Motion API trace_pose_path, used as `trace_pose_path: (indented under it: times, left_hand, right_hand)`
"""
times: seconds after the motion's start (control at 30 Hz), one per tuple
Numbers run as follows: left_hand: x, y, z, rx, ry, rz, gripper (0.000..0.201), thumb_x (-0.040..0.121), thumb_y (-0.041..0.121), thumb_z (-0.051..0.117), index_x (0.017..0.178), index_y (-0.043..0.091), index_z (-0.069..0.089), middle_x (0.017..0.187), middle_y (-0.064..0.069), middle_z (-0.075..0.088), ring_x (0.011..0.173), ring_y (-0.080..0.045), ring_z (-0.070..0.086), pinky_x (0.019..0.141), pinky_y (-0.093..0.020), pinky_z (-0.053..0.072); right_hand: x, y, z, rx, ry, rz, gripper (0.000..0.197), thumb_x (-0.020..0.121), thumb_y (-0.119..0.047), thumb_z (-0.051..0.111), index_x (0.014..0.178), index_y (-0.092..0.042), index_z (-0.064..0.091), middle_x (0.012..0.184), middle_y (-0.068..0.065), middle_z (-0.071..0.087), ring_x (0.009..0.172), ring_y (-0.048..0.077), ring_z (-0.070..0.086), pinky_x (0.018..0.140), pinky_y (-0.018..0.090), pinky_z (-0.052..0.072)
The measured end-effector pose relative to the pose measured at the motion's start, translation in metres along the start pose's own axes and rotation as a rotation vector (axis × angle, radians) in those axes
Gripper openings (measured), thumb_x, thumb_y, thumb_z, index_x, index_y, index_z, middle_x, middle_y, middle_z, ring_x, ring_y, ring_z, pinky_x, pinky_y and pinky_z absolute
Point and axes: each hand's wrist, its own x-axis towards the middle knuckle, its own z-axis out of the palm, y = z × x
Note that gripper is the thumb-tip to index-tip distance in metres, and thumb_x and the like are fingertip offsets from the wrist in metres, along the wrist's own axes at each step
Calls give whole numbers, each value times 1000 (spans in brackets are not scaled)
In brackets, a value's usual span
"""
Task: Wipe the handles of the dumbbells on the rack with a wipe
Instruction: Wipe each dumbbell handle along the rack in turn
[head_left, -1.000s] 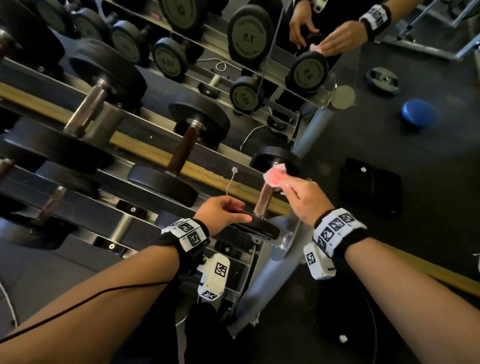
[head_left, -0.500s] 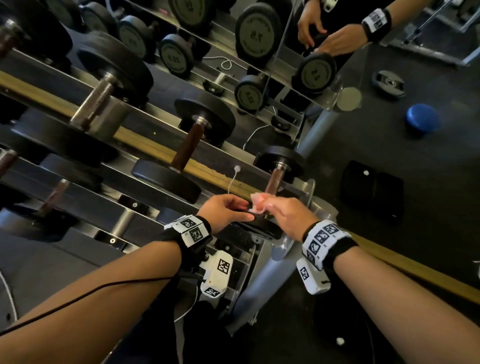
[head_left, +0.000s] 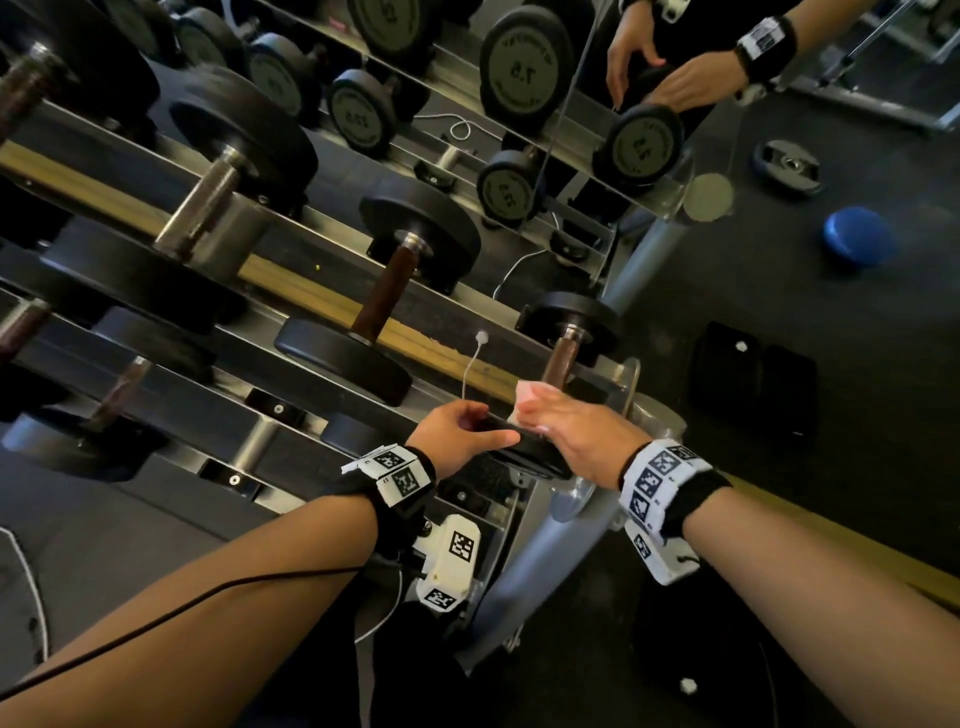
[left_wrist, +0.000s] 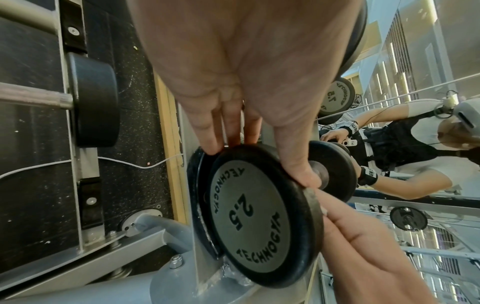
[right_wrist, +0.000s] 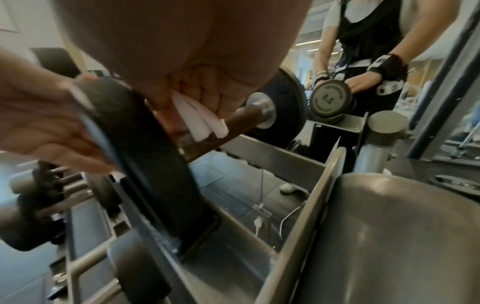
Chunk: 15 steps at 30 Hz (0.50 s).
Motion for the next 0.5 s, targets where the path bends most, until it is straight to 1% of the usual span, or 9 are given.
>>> trace_pose_path:
  times: [0.07,0.13,0.17,0.27,0.33,0.37,0.4,0.47,0.5]
  left_hand:
    - [1,3,0,-3,-15,-24,81,70,49,83,138,20,50,131,2,63,117,-13,60,105,-35,46]
    - [1,6,-2,-18,-21,-42,85,69,48,84,141,21,46,136,2,60,122,-14,58,108,-38,44]
    - [1,7,-3,-13,-24,-48,86,69,48,84,141,21,45,137,2,60,123,-14,57,109,-39,44]
    - [0,10,-4,7,-33,-51,84,71,47,83,141,21,44,138,1,59,124,-15,57,108,-36,43]
    - [-1,10,-4,12,-41,-47,83,72,46,83,141,20,44,139,0,58,123,-14,57,108,-36,44]
    - [-1,11,-4,15,-43,-45,83,72,46,83,141,20,44,139,0,59,122,-14,58,108,-37,45]
    - [-1,11,-4,22,-44,-44,84,71,46,83,141,20,45,139,0,59,121,-14,58,108,-37,45]
    - [0,11,-4,30,-50,-50,84,71,46,83,140,21,44,139,1,59,122,-14,58,108,-37,45]
    - [0,12,-5,32,-56,-55,83,71,46,83,140,21,44,139,1,59,123,-15,58,108,-37,44]
  right_hand:
    - [2,-1,-5,-18,-90,18,55,88,4,55,135,-24,53,148,0,46,142,15,37,113,32,33]
    - [15,8,-17,-39,-120,96,62,83,9,55,129,-32,48,142,-1,48,131,16,50,106,38,46]
    - [21,12,-24,-66,-111,138,63,83,9,54,130,-32,46,142,0,48,126,17,53,100,41,50]
    - [31,19,-33,-166,-133,233,61,88,2,50,142,-24,42,151,0,39,136,16,45,100,40,48]
    - [27,12,-23,-117,-128,197,60,85,1,52,135,-28,39,141,-1,47,106,9,61,79,25,50]
    - [22,6,-17,-71,-136,165,58,83,0,54,131,-30,39,138,-2,49,96,4,61,76,22,48]
    - [17,2,-12,-50,-161,122,56,85,-3,55,131,-31,40,140,-4,47,103,4,59,81,24,49]
    - [8,0,-6,-18,-218,89,46,94,-15,53,135,-36,47,144,-8,47,128,9,49,105,35,44]
    - [7,1,-7,53,-211,119,36,98,-25,47,131,-40,51,135,-8,54,126,10,52,106,37,44]
